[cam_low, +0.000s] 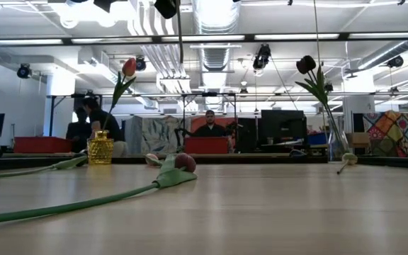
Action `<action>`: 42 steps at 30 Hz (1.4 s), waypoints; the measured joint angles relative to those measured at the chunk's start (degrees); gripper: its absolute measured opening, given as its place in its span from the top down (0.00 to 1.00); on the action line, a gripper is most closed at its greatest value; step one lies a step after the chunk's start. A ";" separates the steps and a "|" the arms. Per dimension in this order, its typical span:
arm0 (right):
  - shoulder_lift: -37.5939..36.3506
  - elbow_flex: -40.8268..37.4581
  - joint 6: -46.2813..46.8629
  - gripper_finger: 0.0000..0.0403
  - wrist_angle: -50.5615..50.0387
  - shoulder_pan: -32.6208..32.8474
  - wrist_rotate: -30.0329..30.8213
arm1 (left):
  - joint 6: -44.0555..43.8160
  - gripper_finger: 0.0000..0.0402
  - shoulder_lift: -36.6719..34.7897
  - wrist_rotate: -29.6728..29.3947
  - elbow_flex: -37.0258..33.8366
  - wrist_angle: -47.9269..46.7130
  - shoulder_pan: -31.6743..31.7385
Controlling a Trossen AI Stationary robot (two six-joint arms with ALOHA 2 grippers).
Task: Sort flowers into vase by color
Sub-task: Put the pink tulip into the yellow vase
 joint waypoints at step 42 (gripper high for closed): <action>-0.66 0.02 3.24 0.92 -6.67 -3.76 0.87 | 26.27 1.00 -24.84 -36.94 -0.69 -40.66 41.52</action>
